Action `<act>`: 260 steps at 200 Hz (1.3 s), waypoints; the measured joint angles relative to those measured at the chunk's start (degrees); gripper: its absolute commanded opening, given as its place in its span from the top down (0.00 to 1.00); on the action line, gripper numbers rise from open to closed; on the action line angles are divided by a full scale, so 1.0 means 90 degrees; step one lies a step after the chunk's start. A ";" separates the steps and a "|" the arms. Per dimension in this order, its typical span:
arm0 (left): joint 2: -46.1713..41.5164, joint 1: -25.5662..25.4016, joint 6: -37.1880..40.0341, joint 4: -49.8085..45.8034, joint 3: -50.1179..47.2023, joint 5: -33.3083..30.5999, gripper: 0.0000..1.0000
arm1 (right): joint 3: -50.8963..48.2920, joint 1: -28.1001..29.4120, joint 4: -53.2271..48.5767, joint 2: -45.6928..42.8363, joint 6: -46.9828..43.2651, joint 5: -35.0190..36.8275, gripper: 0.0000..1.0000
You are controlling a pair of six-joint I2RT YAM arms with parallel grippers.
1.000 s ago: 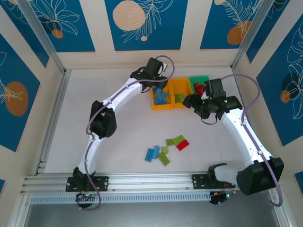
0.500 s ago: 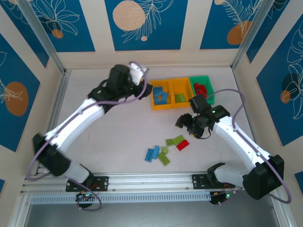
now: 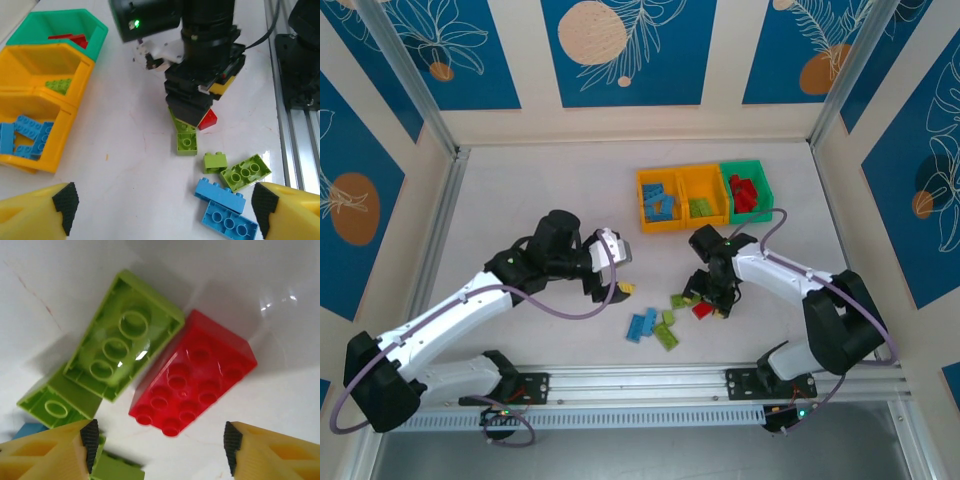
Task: Sort the legos into containers by color
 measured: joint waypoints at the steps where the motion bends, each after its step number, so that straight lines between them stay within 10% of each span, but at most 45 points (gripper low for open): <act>1: 0.0002 -0.0002 0.0010 -0.0002 0.0002 0.0005 0.07 | -0.0002 0.0000 0.0010 0.0007 0.0005 0.0000 0.37; 99: 0.0491 -0.0129 0.0248 -0.0017 0.0194 0.0070 0.06 | -0.0743 -0.0170 0.0255 -0.0051 0.0102 0.0180 0.70; 173: 0.0520 -0.0316 0.0049 0.0442 0.0204 0.0087 0.00 | 0.0175 -0.1212 0.0029 -0.1688 -0.0476 0.0811 0.72; 260: 0.0488 -0.0687 -0.0702 0.0952 0.0204 -0.0381 0.00 | 0.4024 -0.3313 0.1008 0.1768 -0.2771 0.0709 0.69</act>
